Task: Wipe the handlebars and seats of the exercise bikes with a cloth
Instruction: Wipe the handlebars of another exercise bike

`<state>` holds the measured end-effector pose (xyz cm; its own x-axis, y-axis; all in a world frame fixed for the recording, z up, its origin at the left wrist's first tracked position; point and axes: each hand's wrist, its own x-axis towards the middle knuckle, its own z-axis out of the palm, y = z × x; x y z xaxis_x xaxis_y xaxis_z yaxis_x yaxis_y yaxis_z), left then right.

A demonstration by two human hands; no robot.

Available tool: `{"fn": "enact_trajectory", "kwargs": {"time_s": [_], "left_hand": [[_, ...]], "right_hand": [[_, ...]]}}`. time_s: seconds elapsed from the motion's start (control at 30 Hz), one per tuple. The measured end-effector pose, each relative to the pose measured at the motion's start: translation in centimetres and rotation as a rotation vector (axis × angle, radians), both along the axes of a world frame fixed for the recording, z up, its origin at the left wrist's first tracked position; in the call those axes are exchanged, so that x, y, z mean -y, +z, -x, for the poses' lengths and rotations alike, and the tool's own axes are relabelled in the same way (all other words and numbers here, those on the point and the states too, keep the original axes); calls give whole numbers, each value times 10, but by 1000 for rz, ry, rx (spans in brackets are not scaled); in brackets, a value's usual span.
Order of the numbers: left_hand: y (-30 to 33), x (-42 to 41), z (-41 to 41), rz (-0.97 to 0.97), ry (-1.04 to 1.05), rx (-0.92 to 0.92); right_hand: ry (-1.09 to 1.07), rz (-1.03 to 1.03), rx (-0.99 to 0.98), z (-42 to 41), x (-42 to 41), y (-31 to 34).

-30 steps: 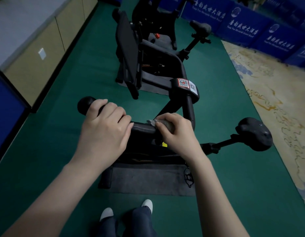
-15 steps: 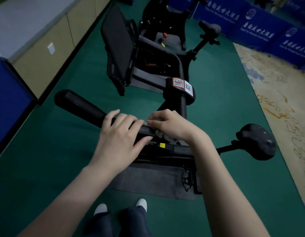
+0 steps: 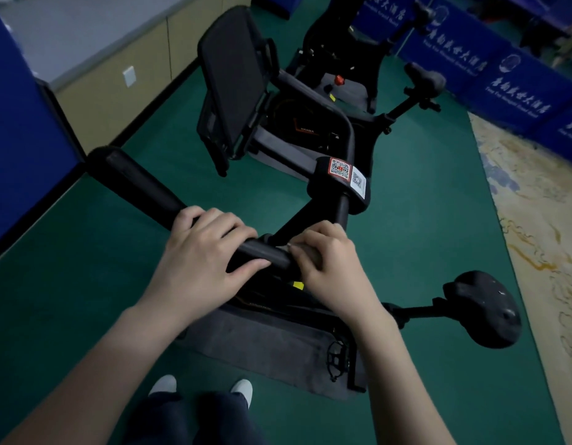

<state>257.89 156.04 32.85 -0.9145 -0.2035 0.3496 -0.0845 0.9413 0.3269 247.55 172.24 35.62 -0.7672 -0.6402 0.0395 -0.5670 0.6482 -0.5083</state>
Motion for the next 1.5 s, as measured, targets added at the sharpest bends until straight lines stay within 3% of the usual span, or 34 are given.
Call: {"fn": "enact_trajectory", "kwargs": {"time_s": [0.2, 0.4, 0.57, 0.77, 0.9, 1.2, 1.5], "left_hand": [[0, -1, 0, 7, 15, -10], [-1, -2, 0, 31, 19, -7], [0, -2, 0, 23, 18, 6], [1, -4, 0, 18, 26, 10], [0, -3, 0, 30, 19, 1], [-3, -2, -1, 74, 9, -1], [-3, 0, 0, 114, -7, 8]], "right_hand": [[-56, 29, -95, 14, -6, -9], [-369, 604, -225, -32, -7, -51], [-632, 887, -138, -32, 0, -63], [-522, 845, -212, -37, -3, -65], [-691, 901, -114, -25, -10, -64], [-823, 1029, 144, -65, 14, -68], [-977, 1108, 190, -93, 55, -72]]}}
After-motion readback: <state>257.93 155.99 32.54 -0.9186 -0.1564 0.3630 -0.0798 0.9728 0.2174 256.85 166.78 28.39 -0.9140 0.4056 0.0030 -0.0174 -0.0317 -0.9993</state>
